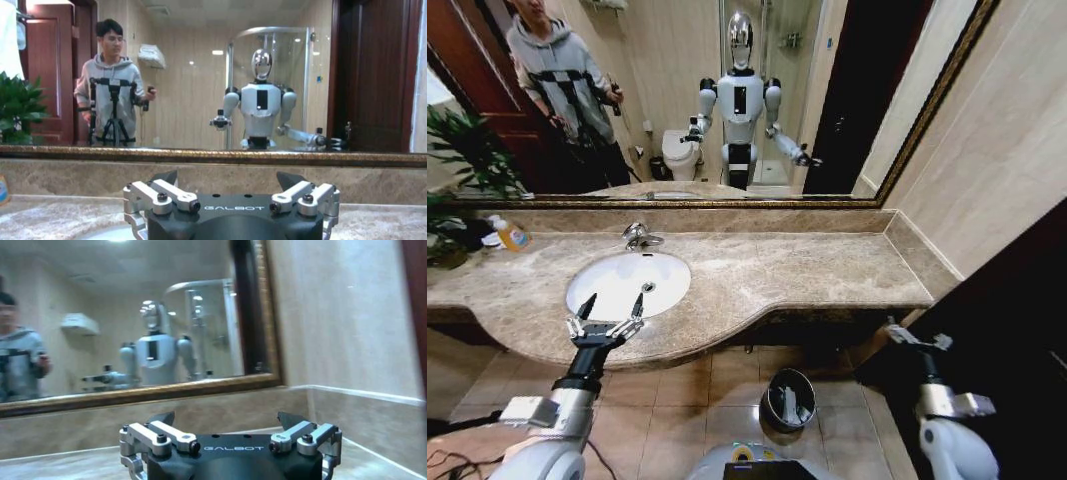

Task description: Pick up the trash from the sink and place it in the trash bin.

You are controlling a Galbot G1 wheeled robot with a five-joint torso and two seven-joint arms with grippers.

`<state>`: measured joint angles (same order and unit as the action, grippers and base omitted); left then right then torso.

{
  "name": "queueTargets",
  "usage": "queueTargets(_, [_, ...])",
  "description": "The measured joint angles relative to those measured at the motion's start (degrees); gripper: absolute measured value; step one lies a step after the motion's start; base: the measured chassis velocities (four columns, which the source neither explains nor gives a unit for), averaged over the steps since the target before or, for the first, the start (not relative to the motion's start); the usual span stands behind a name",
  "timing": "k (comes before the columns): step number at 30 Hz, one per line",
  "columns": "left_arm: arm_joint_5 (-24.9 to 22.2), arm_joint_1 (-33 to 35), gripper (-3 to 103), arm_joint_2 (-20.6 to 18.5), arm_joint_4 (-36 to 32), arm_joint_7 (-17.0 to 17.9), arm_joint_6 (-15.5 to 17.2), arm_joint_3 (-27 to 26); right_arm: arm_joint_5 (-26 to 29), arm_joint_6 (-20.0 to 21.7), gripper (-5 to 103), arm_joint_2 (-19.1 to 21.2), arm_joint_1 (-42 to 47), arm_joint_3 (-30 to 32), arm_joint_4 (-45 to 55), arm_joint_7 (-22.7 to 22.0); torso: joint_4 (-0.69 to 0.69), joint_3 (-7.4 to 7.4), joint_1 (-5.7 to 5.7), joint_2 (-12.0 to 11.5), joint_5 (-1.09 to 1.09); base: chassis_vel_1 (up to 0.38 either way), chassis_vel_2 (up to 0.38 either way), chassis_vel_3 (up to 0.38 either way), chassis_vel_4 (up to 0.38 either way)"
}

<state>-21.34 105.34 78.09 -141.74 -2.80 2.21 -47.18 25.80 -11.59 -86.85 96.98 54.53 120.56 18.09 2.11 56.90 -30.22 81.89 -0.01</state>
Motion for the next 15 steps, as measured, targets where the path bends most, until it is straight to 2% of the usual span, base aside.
queueTargets(2, [0.0, 0.0, 100, 0.0, 0.0, 0.0, 0.0, 0.0, -0.9, 0.6, 100, -0.4, 0.4, -0.8, 1.0, -0.1, -0.01, 0.0, 0.0, 0.0, -0.01, 0.0, 0.0, 0.0, 0.0])
queueTargets(6, [0.0, 0.0, 100, 0.0, 0.0, 0.0, 0.0, 0.0, -6.6, 2.1, 100, -0.7, -2.7, -5.2, 1.5, -1.4, 0.0, 0.0, 0.0, 0.0, 0.01, 0.0, 0.0, 0.0, 0.0])
queueTargets(10, [0.0, 0.0, 100, 0.0, 0.0, 0.0, 0.0, 0.0, -8.4, 2.0, 100, 0.9, -4.5, -7.1, 0.9, -1.7, 0.02, 0.01, -0.01, 0.0, 0.02, 0.0, 0.0, 0.0, 0.0])
queueTargets(15, [0.0, 0.0, 100, 0.0, 0.0, 0.0, 0.0, 0.0, -8.4, 4.1, 100, 1.2, -2.4, -8.5, 4.3, -1.7, -0.01, 0.0, -0.01, 0.0, 0.01, 0.0, 0.0, 0.0, 0.0])
